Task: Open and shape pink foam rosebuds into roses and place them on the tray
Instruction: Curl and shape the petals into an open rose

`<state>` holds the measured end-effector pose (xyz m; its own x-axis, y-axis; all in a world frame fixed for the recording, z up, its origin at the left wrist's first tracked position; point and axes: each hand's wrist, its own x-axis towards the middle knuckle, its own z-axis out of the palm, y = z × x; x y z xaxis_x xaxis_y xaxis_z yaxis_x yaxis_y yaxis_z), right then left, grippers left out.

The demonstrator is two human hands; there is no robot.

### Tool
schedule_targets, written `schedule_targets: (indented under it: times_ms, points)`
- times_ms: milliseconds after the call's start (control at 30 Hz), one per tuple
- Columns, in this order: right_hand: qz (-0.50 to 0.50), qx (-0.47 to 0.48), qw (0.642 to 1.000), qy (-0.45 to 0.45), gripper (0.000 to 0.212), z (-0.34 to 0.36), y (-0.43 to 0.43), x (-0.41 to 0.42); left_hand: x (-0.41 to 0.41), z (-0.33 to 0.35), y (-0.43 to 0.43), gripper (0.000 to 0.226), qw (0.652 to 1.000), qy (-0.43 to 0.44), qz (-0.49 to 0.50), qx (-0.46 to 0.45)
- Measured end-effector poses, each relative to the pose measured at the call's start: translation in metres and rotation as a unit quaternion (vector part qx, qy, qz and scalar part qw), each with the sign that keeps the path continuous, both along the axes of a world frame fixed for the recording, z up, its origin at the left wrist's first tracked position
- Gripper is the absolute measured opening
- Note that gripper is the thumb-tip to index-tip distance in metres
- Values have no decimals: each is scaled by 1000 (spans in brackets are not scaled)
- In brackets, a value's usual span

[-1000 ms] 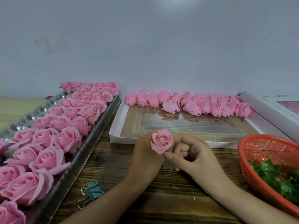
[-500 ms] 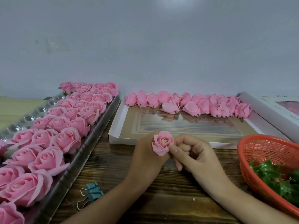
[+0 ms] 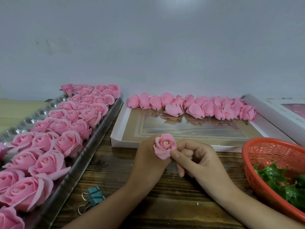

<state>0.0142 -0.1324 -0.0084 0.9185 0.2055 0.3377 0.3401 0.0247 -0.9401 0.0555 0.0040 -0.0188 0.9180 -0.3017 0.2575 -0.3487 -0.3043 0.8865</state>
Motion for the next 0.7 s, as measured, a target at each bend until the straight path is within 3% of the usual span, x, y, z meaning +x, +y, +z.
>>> schedule_targets:
  times_ms: [167, 700]
  points:
    - [6, -5, 1000, 16, 11, 1, 0, 0, -12, 2, 0, 48, 996, -33, 54, -61]
    - [-3, -47, 997, 63, 18, 2, 0, 0, -11, 2, 1, 54, 995, -44, 68, -50]
